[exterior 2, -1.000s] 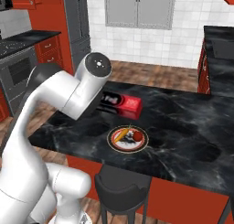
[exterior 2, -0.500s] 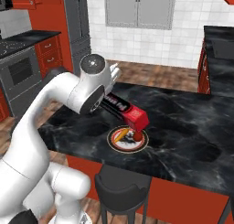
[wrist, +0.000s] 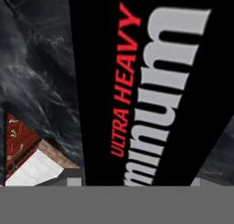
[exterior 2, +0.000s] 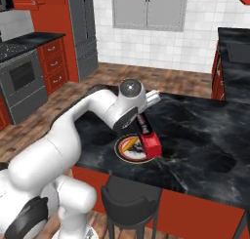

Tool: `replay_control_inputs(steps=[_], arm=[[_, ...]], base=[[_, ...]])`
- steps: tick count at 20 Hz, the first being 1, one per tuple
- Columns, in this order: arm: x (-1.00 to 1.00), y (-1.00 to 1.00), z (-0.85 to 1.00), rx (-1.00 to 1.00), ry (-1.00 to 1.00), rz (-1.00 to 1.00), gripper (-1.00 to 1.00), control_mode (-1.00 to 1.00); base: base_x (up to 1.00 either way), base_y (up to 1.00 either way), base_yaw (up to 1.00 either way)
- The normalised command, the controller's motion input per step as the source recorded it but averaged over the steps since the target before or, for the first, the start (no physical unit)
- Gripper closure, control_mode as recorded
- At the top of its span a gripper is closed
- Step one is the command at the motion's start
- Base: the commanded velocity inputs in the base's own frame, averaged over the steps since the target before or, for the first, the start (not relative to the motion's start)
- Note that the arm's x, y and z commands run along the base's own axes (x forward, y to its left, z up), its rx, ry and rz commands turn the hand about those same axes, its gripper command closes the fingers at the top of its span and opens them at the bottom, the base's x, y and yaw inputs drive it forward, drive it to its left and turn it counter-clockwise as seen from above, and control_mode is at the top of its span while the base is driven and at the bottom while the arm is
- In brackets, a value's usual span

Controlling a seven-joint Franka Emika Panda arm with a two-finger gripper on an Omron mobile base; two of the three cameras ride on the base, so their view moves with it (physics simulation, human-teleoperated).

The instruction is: Retrieve the tupperware and aluminum foil from the cabinet and place them on the dining counter near the plate with carrot and bell pepper to prepare for storing leftovers.

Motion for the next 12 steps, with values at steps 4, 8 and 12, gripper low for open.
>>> replay_control_inputs(steps=[4,8,12], arm=[[0.35,-0.84,-0.49,0.39,0.00,-0.23,1.00,-1.00],[0.32,-0.58,-0.31,0.27,0.00,-0.13,1.00,-1.00],[0.27,-0.37,-0.19,0.13,0.00,-0.02,1.00,-1.00]], base=[[0.00,0.00,0.00],[0.00,0.00,0.00],[0.00,0.00,0.00]])
